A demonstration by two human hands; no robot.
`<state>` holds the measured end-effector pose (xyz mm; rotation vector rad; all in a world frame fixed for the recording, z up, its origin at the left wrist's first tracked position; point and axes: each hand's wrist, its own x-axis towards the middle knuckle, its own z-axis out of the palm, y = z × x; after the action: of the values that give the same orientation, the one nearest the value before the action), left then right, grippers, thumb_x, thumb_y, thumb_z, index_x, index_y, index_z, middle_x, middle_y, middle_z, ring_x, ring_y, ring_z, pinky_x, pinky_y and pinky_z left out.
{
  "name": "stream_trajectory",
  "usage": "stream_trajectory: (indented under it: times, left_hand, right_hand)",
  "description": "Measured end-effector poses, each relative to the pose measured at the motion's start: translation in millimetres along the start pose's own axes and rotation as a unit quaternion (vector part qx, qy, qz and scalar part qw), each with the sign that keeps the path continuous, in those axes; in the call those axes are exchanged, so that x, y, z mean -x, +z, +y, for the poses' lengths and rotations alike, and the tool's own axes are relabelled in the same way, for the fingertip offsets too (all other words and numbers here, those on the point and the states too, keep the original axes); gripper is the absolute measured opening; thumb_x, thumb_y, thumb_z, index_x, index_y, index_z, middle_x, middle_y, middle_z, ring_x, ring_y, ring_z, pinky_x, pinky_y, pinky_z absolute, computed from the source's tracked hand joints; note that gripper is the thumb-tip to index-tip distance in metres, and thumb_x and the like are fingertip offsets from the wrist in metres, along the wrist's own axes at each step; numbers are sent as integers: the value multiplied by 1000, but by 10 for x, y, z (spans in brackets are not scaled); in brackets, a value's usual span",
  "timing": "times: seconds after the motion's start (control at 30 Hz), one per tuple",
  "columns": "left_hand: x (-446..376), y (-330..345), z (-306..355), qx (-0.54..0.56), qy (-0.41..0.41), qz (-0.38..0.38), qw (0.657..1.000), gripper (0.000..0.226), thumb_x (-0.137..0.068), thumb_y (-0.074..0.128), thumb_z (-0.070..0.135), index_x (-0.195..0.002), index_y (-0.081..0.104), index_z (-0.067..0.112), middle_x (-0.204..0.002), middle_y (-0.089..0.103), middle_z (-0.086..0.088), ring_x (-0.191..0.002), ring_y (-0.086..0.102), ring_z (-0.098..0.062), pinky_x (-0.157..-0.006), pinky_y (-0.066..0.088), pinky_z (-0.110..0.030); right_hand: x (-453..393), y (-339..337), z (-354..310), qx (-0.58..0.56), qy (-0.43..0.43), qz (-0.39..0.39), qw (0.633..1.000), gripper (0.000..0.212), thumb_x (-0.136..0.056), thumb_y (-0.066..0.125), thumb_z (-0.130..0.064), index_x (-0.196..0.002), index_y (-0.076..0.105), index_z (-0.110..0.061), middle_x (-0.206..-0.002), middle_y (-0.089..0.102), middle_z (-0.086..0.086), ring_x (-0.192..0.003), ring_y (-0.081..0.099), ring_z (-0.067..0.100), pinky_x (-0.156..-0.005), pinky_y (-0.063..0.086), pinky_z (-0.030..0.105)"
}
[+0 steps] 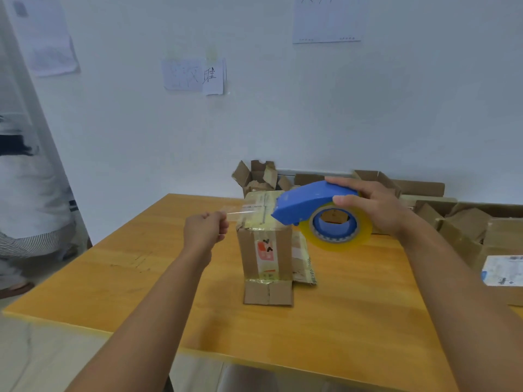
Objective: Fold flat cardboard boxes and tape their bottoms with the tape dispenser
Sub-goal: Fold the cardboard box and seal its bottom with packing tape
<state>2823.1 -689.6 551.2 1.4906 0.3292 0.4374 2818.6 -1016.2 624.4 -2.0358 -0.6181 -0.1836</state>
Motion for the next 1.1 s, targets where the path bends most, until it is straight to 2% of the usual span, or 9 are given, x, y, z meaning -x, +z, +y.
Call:
stream_trajectory:
  times: [0.13, 0.23, 0.4, 0.57, 0.77, 0.9, 0.97, 1.03, 1.1]
  left_hand:
    - [69, 26, -130, -4, -2, 7, 1000, 20, -92, 66, 20, -77, 67, 8, -66, 67, -3, -62, 62, -16, -57, 52, -27]
    - [106, 57, -158, 3, -4, 8, 1000, 20, -92, 65, 20, -76, 65, 8, -66, 66, -3, -62, 61, -16, -57, 52, -27]
    - [177, 100, -233, -9, 4, 9, 1000, 24, -93, 63, 21, -72, 62, 9, -65, 64, -3, -63, 59, -16, -57, 50, -28]
    - [231, 129, -296, -21, -11, 12, 1000, 22, -90, 63, 22, -72, 60, 10, -61, 62, -1, -62, 56, -17, -57, 46, -30]
    - [232, 108, -341, -78, -52, -22, 995, 35, -86, 61, 41, -77, 66, 8, -67, 64, -2, -60, 54, -17, -58, 44, -31]
    - [175, 95, -333, -180, -44, -40, 982, 46, -87, 54, 53, -81, 62, 8, -78, 66, -5, -67, 56, -19, -61, 44, -33]
    - [173, 78, -359, -275, 20, -17, 961, 46, -90, 54, 57, -102, 61, 13, -98, 64, -3, -84, 58, -18, -68, 46, -34]
    - [205, 72, -395, -329, 180, 18, 927, 39, -96, 56, 43, -124, 59, 17, -123, 60, -1, -110, 54, -18, -87, 48, -37]
    - [279, 103, -399, -336, 336, 2, 880, 35, -97, 55, 28, -131, 59, 18, -135, 56, 0, -125, 47, -16, -100, 42, -35]
  right_hand:
    - [48, 62, 106, -14, -1, 32, 999, 33, -87, 68, -35, -117, 66, -49, -115, 63, -34, -106, 59, -10, -89, 44, 17]
    - [75, 82, 177, -29, -6, 46, 998, 35, -94, 65, -17, -116, 67, -44, -122, 63, -25, -109, 61, -2, -91, 47, 21]
    - [124, 80, 239, -27, 1, 46, 999, 35, -96, 61, -12, -124, 66, -33, -127, 62, -12, -110, 61, 4, -84, 49, 15]
    - [131, 102, 250, -23, 14, 43, 999, 42, -79, 61, -35, -121, 66, -37, -123, 61, -20, -110, 59, 1, -89, 44, 17]
    - [149, 130, 350, -30, 25, 35, 999, 41, -79, 58, -36, -118, 67, -42, -121, 61, -25, -104, 58, -12, -82, 43, 11]
    - [174, 124, 371, -32, 25, 35, 999, 40, -79, 58, -36, -118, 67, -42, -121, 61, -27, -104, 58, -12, -79, 44, 6]
    - [190, 118, 378, -31, 26, 38, 998, 40, -79, 58, -36, -117, 67, -42, -121, 61, -26, -103, 58, -12, -78, 44, 6]
    - [195, 124, 391, -34, 26, 41, 998, 40, -79, 58, -36, -117, 67, -42, -121, 61, -25, -103, 58, -12, -79, 44, 8]
    - [192, 147, 402, -35, 26, 45, 998, 40, -79, 58, -36, -117, 67, -43, -120, 62, -25, -102, 58, -13, -81, 44, 11]
